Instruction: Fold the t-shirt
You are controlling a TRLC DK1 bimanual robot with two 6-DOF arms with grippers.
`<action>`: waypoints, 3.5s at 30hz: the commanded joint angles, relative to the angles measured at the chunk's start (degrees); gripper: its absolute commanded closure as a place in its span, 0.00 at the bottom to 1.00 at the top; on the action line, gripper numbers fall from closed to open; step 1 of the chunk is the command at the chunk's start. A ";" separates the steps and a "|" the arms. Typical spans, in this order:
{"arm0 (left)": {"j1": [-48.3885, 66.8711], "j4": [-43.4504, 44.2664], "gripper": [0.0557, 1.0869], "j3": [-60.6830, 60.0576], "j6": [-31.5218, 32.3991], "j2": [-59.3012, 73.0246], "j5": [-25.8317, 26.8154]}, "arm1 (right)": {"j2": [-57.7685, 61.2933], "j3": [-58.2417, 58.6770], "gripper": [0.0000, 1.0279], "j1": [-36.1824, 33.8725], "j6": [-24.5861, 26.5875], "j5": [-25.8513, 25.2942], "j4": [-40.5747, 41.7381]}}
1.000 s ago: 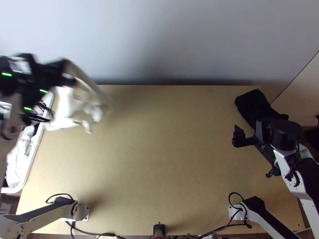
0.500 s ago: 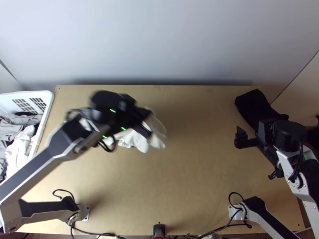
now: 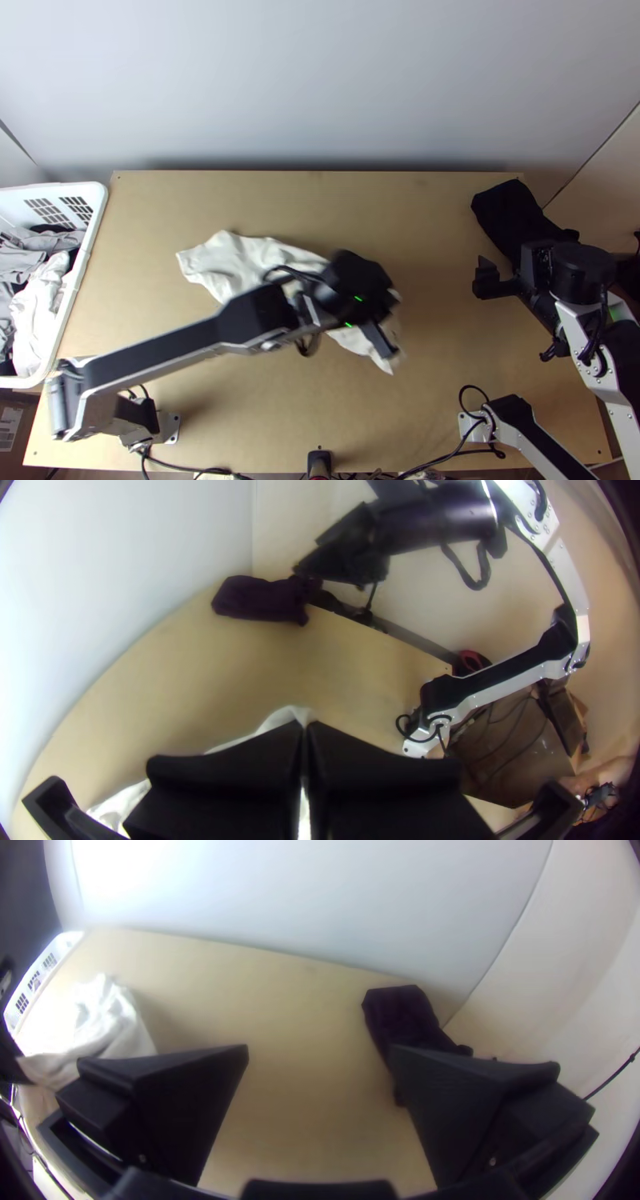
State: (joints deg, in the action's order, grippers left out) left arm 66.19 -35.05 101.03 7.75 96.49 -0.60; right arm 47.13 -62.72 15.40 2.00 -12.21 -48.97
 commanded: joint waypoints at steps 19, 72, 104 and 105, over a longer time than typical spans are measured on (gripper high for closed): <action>-2.56 -10.48 0.06 6.10 -2.74 5.11 -0.19 | 1.21 2.25 0.05 1.74 0.90 1.66 0.81; -29.89 -1.69 0.07 -51.46 -17.68 -19.23 -1.95 | 14.83 11.74 0.05 36.37 10.13 8.96 5.20; -31.65 5.25 0.96 -50.15 -17.86 -12.82 -0.81 | 19.66 8.14 0.05 39.27 10.30 8.96 5.55; -31.65 4.99 0.96 -49.79 -17.68 -13.69 -0.72 | 19.93 8.23 0.05 39.80 10.57 8.96 5.55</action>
State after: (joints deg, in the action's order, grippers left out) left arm 34.65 -29.61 50.39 -10.70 85.49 -1.52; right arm 65.93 -53.89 53.47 12.23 -3.31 -43.40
